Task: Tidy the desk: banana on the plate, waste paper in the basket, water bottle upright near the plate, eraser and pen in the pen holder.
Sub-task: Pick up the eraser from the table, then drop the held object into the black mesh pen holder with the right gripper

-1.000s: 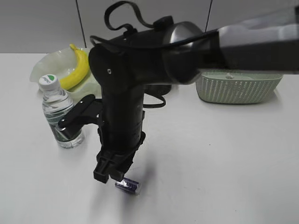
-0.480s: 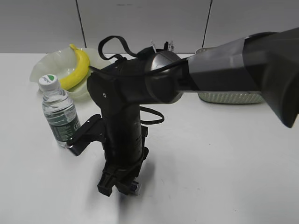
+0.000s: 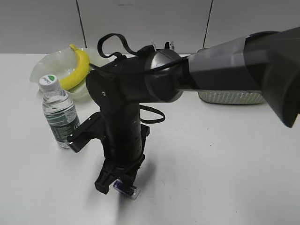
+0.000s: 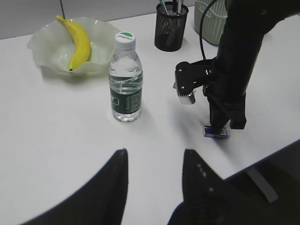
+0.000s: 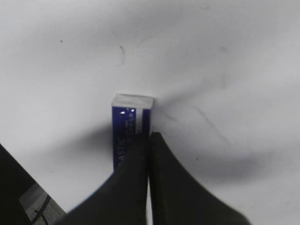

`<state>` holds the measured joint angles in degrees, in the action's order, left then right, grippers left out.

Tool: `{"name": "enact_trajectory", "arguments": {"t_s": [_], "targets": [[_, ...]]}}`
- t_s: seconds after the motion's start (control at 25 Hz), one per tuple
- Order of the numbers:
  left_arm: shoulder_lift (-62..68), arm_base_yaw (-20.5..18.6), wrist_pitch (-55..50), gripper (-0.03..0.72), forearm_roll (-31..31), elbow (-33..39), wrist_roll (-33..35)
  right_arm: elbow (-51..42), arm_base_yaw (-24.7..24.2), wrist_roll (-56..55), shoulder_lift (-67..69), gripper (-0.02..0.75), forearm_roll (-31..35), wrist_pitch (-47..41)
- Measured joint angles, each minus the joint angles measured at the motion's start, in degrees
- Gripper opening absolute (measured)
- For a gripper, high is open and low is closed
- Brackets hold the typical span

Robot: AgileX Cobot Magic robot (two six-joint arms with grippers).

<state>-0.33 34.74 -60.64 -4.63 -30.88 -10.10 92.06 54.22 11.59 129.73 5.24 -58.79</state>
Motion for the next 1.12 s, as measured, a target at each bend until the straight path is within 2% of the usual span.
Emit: {"name": "enact_trajectory", "arguments": {"t_s": [0.24,0.32,0.48,0.6,0.8,0.92,1.0,1.12], "targets": [[0.0,0.0,0.0,0.293,0.0,0.0,0.0,1.67,0.0,-2.56,-0.91,0.025,0.87,-1.07],[0.0,0.0,0.0,0.293,0.0,0.0,0.0,2.24,0.0,-2.89,-1.21,0.093,2.52,-1.69],[0.0,0.0,0.0,0.293,0.0,0.0,0.0,2.3,0.05,-2.9,-1.21,0.302,5.13,-1.71],[0.0,0.0,0.0,0.293,0.0,0.0,0.0,2.3,0.05,-3.18,-0.9,0.347,4.46,-1.68],[0.0,0.0,0.0,0.293,0.0,0.0,0.0,2.3,0.05,-3.82,1.78,0.347,2.93,-1.64],[0.0,0.0,0.0,0.293,0.0,0.0,0.0,2.3,0.05,-3.82,2.76,0.293,2.89,-1.74],[0.0,0.0,0.0,0.293,0.0,0.0,0.0,2.42,0.05,-3.82,2.76,0.201,2.47,-1.74],[0.0,0.0,0.0,0.293,-0.05,0.0,0.0,3.12,0.05,-5.89,2.67,0.195,-1.12,-2.15]]}}
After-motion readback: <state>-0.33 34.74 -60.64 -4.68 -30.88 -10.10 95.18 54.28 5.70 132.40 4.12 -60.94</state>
